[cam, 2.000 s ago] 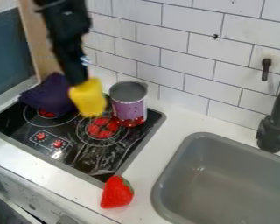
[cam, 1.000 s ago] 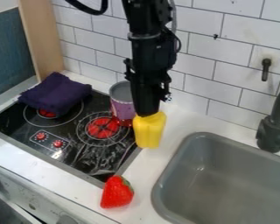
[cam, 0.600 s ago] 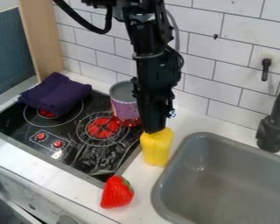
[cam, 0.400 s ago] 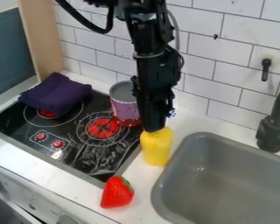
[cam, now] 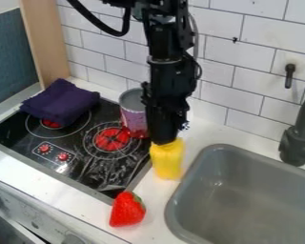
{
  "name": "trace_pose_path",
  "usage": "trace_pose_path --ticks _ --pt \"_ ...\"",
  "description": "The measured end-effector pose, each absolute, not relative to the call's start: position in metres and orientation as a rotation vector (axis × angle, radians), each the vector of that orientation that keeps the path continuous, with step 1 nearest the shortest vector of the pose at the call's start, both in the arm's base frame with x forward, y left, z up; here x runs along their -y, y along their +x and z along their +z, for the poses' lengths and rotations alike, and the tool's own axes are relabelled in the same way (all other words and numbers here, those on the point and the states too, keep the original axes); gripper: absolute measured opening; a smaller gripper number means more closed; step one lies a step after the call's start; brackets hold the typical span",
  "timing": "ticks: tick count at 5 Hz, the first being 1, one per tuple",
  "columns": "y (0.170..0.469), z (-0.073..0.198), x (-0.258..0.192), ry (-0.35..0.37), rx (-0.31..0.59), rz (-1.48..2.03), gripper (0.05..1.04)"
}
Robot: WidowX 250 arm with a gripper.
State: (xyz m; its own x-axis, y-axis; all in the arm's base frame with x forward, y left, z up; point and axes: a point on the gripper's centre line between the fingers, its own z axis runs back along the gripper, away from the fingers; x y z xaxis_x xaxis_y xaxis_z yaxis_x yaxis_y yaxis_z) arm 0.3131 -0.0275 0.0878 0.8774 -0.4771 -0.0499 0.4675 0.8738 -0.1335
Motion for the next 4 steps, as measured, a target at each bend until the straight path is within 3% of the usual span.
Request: trace_pose_path --ticks 2,3,4 --pt "0.310 0.102 0.029 -0.126 -0.038 -0.485 0.977" --pt "0.294 0.126 0.028 -0.112 0.008 -0.484 1.009" --pt "0.271 0.147 0.005 -0.007 0.016 -0.438 1.004"
